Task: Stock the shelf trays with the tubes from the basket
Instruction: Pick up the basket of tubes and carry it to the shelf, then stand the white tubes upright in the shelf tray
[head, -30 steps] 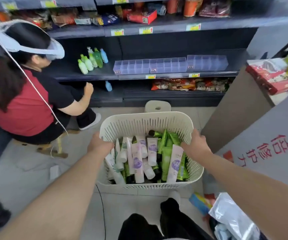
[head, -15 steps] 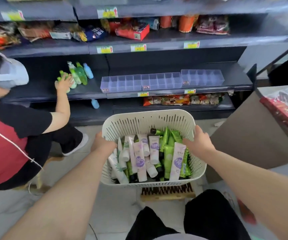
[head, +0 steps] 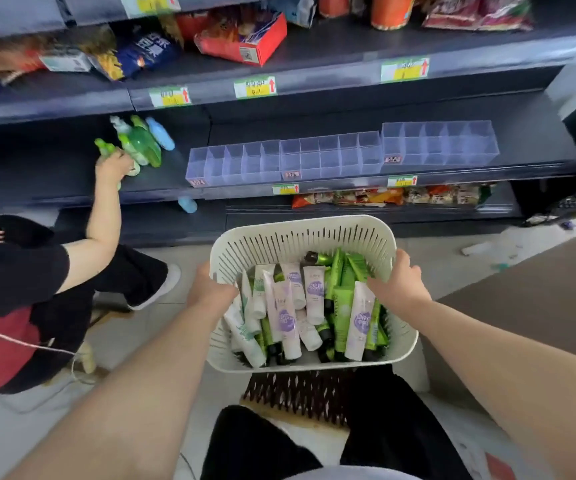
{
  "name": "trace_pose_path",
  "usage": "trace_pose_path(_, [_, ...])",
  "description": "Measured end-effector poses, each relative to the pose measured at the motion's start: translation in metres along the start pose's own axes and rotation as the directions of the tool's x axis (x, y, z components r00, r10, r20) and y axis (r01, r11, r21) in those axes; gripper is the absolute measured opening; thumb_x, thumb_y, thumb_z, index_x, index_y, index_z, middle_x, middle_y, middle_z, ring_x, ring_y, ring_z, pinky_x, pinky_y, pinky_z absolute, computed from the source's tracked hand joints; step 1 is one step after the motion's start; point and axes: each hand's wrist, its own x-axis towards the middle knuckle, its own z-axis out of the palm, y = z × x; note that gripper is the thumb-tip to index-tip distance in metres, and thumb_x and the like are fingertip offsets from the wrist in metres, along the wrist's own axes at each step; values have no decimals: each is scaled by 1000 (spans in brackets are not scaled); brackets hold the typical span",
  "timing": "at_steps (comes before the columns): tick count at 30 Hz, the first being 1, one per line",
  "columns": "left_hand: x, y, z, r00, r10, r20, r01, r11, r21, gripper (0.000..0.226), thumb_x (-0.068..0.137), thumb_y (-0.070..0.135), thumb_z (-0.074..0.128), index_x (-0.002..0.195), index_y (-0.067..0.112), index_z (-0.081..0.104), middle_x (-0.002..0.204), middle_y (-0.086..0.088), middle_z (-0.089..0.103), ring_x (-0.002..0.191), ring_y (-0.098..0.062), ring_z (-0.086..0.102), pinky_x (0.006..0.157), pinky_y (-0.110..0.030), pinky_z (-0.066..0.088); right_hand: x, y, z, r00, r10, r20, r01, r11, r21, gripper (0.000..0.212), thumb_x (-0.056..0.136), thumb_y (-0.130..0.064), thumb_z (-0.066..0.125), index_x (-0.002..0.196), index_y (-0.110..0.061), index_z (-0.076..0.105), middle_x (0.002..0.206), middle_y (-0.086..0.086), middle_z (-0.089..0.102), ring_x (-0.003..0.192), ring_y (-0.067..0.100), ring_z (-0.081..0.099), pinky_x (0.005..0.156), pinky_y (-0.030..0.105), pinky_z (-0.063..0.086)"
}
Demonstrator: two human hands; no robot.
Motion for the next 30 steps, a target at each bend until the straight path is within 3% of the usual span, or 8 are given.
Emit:
trace_pose_path(3, [18,15,22,1000,-29,-9,29,999,-20,52,85,4,62,127,29,44,97,10,52,85,-17,53,64,-30,44,35,-3,-8,1000,10,22,-10,1000,-17,78,90,-30,60,148,-19,8,135,17,31,107,38,51,78,39,42])
trace_pose_path(6, [44,22,38,998,-60,-4,60,998,-36,52,83,7,65,124,31,45,105,7,57,93,-20,56,74,-36,50,68,-10,-7,1000,16,22,-15,1000,-24,79,90,-30,61,148,-19,8,136,17,32,111,38,51,78,38,40])
trace_pose_path(11, [110,25,57,997,-60,41,61,998,-8,60,82,12,67,134,28,41,106,5,57,89,-20,57,65,-31,48,109,-21,18,997,72,-18,-72,997,5,77,90,-30,61,148,-21,10,135,16,34,104,35,53,74,34,39])
trace_pose_path(16, [194,22,83,988,2,157,-10,999,49,63,75,20,71,129,34,43,107,7,65,85,-16,62,73,-35,54,145,-19,66,986,157,-59,-150,982,112,71,90,-27,58,146,-19,15,132,15,35,86,27,45,72,35,41])
trace_pose_path(21, [254,10,118,988,12,154,-18,999,38,77,78,18,72,142,35,32,117,4,62,94,-22,61,84,-38,53,197,-13,109,984,151,-98,-136,980,149,70,89,-22,58,146,-18,17,133,16,37,91,25,43,80,36,42])
trace_pose_path(25, [296,-1,152,989,31,144,-32,999,10,74,80,16,74,141,29,35,113,6,60,92,-20,59,81,-34,51,250,-5,136,986,136,-98,-119,979,163,70,89,-19,58,147,-19,17,133,17,37,101,32,50,91,45,46])
trace_pose_path(30, [335,-6,187,990,73,118,-70,997,-27,70,82,8,70,140,27,37,116,2,61,100,-23,60,90,-39,51,302,8,159,987,96,-130,-79,988,132,69,90,-16,56,146,-19,17,132,18,36,86,27,46,73,35,41])
